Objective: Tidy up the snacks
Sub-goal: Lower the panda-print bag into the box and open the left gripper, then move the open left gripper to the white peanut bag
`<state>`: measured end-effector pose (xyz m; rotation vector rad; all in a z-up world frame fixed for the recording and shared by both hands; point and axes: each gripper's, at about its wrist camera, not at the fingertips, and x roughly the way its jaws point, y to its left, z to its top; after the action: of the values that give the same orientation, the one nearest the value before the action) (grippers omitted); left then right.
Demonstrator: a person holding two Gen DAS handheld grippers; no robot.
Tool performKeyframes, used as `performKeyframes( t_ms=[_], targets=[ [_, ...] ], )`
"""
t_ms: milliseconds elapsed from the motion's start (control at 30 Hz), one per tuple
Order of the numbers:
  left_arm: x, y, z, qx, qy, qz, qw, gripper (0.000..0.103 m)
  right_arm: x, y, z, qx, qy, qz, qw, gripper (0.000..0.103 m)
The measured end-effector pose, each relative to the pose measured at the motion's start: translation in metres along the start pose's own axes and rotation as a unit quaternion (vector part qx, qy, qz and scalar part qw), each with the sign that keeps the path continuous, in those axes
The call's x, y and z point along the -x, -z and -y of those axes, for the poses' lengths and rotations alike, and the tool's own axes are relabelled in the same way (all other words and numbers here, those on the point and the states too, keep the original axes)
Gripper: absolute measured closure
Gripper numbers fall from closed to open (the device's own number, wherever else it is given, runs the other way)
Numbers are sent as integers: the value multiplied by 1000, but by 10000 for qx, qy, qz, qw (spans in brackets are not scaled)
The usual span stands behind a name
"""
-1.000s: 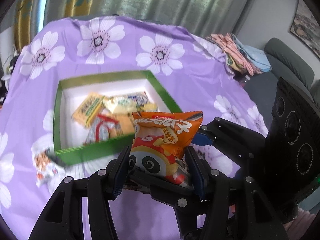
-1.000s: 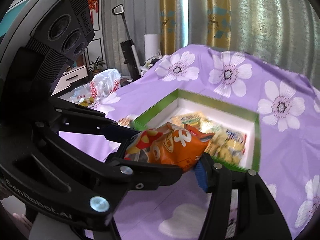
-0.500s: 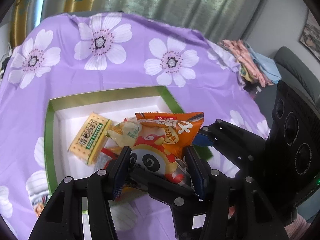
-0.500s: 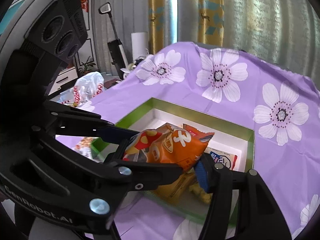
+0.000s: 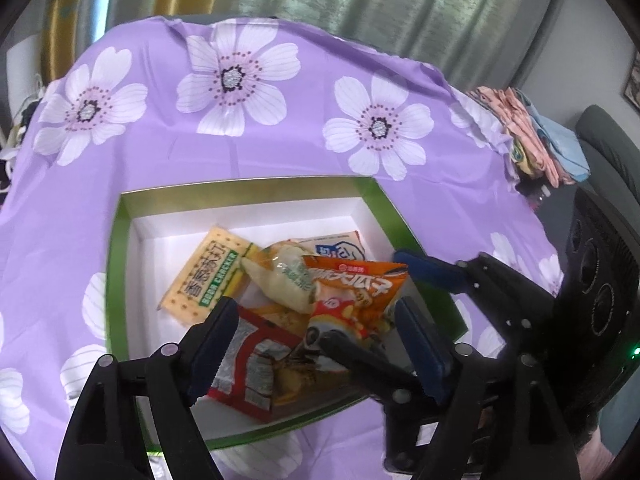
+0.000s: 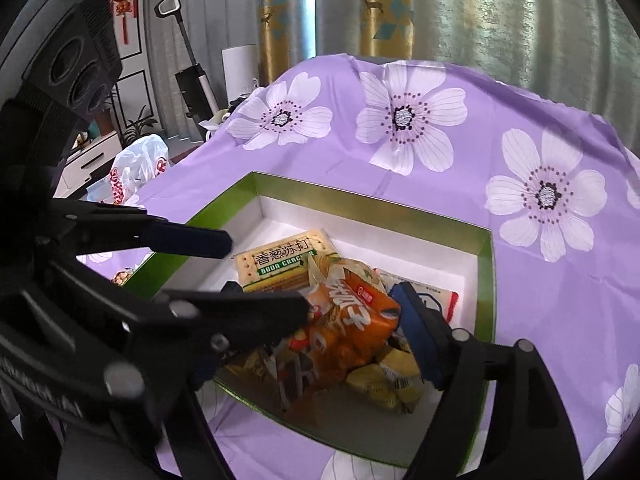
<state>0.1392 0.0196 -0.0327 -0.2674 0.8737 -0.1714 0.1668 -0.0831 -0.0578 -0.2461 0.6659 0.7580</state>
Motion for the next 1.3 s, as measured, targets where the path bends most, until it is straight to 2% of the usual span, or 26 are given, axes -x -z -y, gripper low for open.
performKeyframes(
  t_ms=[133,300,400,567,767,1033,1300],
  targets=[
    [14,4,4,-75,-138,134,9998,11,13,2,-2,-111,38,78,9999,18],
    [36,10,11,-165,-313,318,9989,10,36,8,-8,-178,70,197,9996,14],
    [51,17,17,-208,-488,461,9975,3,52,13,-11,-286,109,255,9992,11],
    [73,34,26,-253,-679,630,9954,3,77,25,-15,-594,125,310,9977,4],
    [93,54,36,-274,-744,730,9942,2,101,44,-21,-858,123,277,9959,3],
    [120,78,46,-279,-717,894,9930,2,131,61,-38,-903,48,315,9954,1],
    [143,98,45,-217,-727,1049,9916,2,142,72,-55,-887,-65,317,9955,1]
  ],
)
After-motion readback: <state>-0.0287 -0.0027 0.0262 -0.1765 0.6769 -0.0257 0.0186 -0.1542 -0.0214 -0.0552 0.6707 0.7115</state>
